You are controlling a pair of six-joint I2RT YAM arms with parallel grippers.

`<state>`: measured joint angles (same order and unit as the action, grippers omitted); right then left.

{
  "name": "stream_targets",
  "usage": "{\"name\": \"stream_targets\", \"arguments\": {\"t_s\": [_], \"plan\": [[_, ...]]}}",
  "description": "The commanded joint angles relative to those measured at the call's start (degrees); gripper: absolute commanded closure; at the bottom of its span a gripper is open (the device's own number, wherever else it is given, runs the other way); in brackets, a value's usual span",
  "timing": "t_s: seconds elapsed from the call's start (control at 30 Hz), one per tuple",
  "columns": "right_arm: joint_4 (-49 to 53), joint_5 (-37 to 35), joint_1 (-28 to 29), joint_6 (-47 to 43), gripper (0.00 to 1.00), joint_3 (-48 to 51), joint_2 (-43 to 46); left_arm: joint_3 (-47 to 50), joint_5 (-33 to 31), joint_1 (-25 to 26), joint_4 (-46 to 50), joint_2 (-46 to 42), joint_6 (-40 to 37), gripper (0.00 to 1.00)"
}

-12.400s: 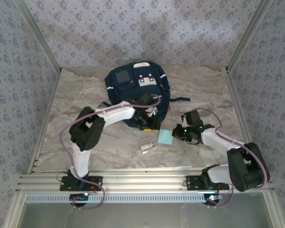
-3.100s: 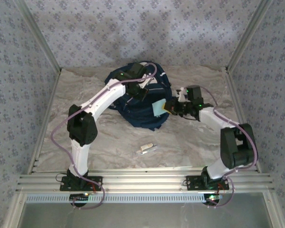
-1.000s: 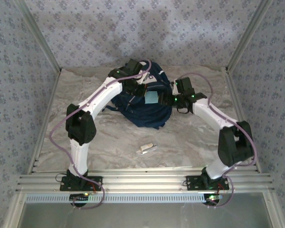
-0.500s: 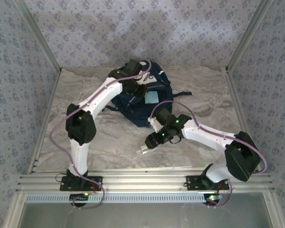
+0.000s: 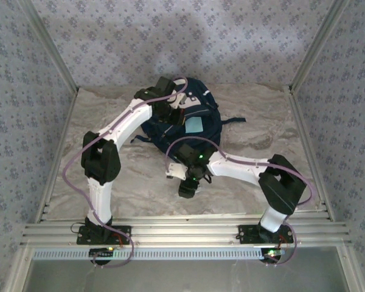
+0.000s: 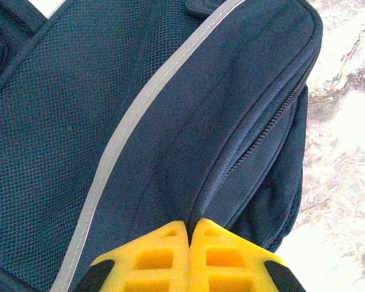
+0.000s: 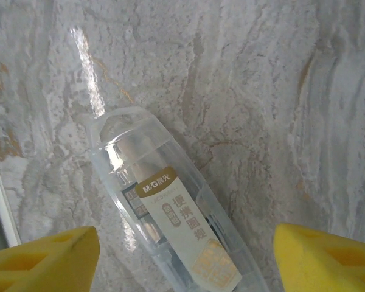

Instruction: Pack books, pencil case, and school supplies into a backpack

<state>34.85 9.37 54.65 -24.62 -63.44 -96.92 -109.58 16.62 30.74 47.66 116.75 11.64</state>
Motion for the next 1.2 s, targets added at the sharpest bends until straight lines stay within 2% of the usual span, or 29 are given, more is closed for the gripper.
{"name": "stream_targets", "arguments": {"t_s": [0.0, 0.33, 0.57, 0.77, 0.9, 0.93, 1.0, 1.03, 1.17], "plan": [[0.5, -3.0, 1.7, -5.4, 0.22, -1.5, -1.7, 0.2, 1.5, -1.0, -0.5, -3.4, 0.3, 0.96], [-0.2, -3.6, 3.3, -6.5, 0.21, -1.9, -5.9, 0.3, 4.1, -2.7, -1.0, -3.5, 0.6, 0.96], [-2.9, -7.7, 3.8, -6.7, 0.22, -1.5, -9.2, 0.2, 4.7, -2.7, -1.0, -3.6, 0.7, 0.95], [-3.5, -7.6, 4.0, -6.6, 0.27, -0.9, -9.7, 0.2, 4.9, -2.8, -1.2, -3.6, 0.9, 0.95], [-2.7, -5.7, 3.8, -6.1, 0.37, -0.4, -8.7, 0.0, 5.2, -2.8, -1.3, -3.4, 1.1, 0.95], [-2.6, -5.2, 3.8, -5.8, 0.42, -0.4, -8.5, 0.0, 5.3, -2.7, -1.3, -3.4, 1.2, 0.95], [-2.4, -4.3, 3.5, -5.4, 0.59, -0.2, -7.9, 0.0, 5.4, -2.7, -1.5, -3.4, 1.3, 0.95], [-2.6, -4.1, 3.4, -5.2, 0.63, 0.0, -7.6, 0.0, 5.5, -2.8, -1.5, -3.4, 1.4, 0.95], [-3.1, -4.2, 3.3, -4.7, 0.66, 0.8, -5.8, -0.1, 5.5, -2.7, -1.6, -3.3, 1.5, 0.94]]}}
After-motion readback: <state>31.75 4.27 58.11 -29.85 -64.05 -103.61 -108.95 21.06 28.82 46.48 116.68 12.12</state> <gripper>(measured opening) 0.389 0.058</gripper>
